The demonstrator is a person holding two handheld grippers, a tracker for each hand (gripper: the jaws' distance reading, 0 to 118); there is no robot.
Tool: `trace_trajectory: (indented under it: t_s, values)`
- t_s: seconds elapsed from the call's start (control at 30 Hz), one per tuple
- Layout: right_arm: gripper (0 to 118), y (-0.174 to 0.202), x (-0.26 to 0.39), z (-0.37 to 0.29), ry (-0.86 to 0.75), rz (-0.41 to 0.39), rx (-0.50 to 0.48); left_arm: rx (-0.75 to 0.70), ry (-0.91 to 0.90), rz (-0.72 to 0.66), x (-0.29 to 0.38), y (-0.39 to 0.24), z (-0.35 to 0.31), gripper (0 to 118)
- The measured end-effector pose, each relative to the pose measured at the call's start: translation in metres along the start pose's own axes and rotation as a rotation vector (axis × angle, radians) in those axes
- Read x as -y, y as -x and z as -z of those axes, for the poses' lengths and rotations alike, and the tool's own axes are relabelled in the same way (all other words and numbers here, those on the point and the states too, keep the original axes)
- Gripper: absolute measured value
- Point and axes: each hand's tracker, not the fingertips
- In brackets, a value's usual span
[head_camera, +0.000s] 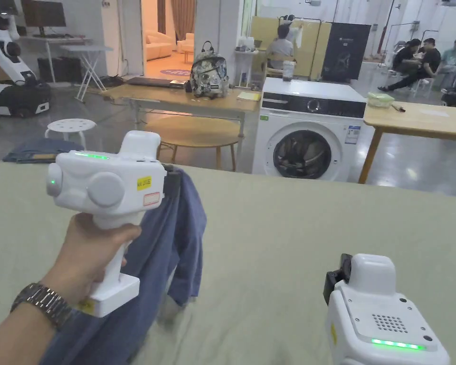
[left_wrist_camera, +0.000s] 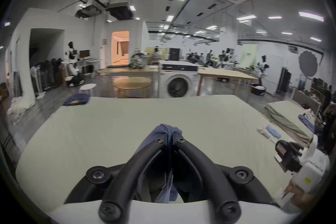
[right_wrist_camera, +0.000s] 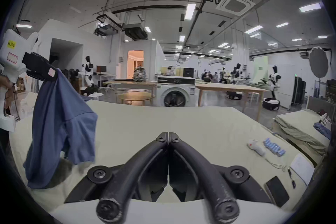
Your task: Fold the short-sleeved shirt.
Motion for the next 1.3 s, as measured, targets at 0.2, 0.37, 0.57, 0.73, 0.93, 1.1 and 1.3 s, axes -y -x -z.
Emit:
trace_trajectory:
  t_s: [0.2,0.37,0.57,0.73,0.93,1.1,1.3]
  values:
    - [0,-0.05,0.007,-0.01,0.007,0.025,0.1,0.207,0.037,-0.018,0.013,-0.088,0.049,0]
    - [0,-0.08,0.016,-0.017,0.044,0.044,0.155,0.315,0.093,0.026,0.039,-0.156,0.077,0]
    - [0,-0.098,0.029,-0.019,0.088,0.057,0.186,0.341,0.225,0.038,0.089,-0.187,0.104,0]
    - [0,-0.1,0.038,-0.015,0.122,0.048,0.182,0.308,0.274,0.013,0.117,-0.179,0.106,21]
    - [0,-0.089,0.04,-0.008,0.146,0.047,0.159,0.25,0.232,0.006,0.115,-0.147,0.079,65]
    - [0,-0.07,0.034,-0.006,0.138,0.04,0.12,0.176,0.152,-0.029,0.106,-0.106,0.045,65]
    - [0,-0.046,0.026,-0.002,0.114,0.022,0.071,0.014,0.101,-0.051,0.122,-0.053,0.008,53]
